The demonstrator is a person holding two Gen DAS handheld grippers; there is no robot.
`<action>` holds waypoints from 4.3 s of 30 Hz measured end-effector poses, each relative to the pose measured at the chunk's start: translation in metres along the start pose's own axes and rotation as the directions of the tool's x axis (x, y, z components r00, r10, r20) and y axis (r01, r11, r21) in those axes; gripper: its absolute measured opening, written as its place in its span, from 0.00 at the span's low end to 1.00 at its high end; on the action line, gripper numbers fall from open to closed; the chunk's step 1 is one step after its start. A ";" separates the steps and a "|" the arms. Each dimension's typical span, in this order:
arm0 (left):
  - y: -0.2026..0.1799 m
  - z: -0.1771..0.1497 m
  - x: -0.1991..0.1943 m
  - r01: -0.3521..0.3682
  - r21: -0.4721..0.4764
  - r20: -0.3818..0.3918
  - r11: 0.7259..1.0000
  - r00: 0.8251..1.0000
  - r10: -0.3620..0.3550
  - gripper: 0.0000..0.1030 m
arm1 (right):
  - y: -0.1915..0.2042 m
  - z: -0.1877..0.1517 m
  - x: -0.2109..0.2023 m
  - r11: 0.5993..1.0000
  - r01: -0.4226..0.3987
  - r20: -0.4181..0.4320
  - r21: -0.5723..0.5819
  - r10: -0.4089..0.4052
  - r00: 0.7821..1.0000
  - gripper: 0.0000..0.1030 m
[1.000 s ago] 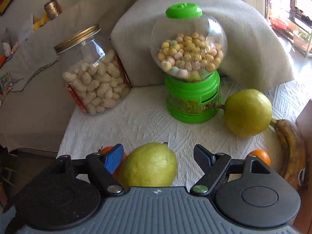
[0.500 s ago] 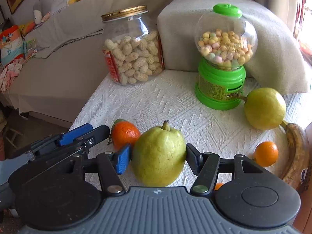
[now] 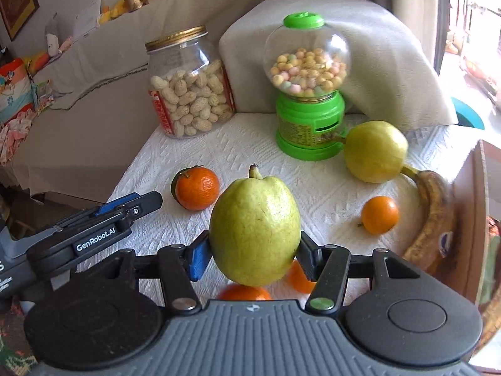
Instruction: Organize fruits
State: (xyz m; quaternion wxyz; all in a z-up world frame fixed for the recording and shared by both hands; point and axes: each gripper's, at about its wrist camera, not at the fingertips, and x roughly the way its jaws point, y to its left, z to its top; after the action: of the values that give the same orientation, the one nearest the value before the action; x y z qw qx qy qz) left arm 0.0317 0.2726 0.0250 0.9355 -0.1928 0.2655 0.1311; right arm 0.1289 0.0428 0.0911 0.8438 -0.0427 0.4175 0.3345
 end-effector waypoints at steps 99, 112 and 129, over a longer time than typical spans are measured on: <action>-0.187 -0.110 -0.043 0.599 0.343 -0.329 0.724 0.798 -0.505 0.45 | -0.098 -0.157 -0.137 0.937 0.320 0.260 0.143 -0.348 0.901 0.59; -0.183 -0.109 -0.040 0.613 0.315 -0.333 0.725 0.786 -0.521 0.45 | -0.112 -0.146 -0.110 0.962 0.228 0.156 0.154 -0.251 0.955 0.52; -0.213 -0.116 -0.053 0.655 0.353 -0.381 0.668 0.753 -0.537 0.45 | -0.110 -0.220 -0.184 0.941 0.240 0.228 0.240 -0.295 0.928 0.50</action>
State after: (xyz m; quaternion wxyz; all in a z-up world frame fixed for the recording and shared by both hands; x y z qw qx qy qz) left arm 0.0100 0.0252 0.0253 0.9032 -0.0538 0.3236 -0.2769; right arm -0.0323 -0.2170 0.0610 0.9289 0.0336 0.3257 0.1731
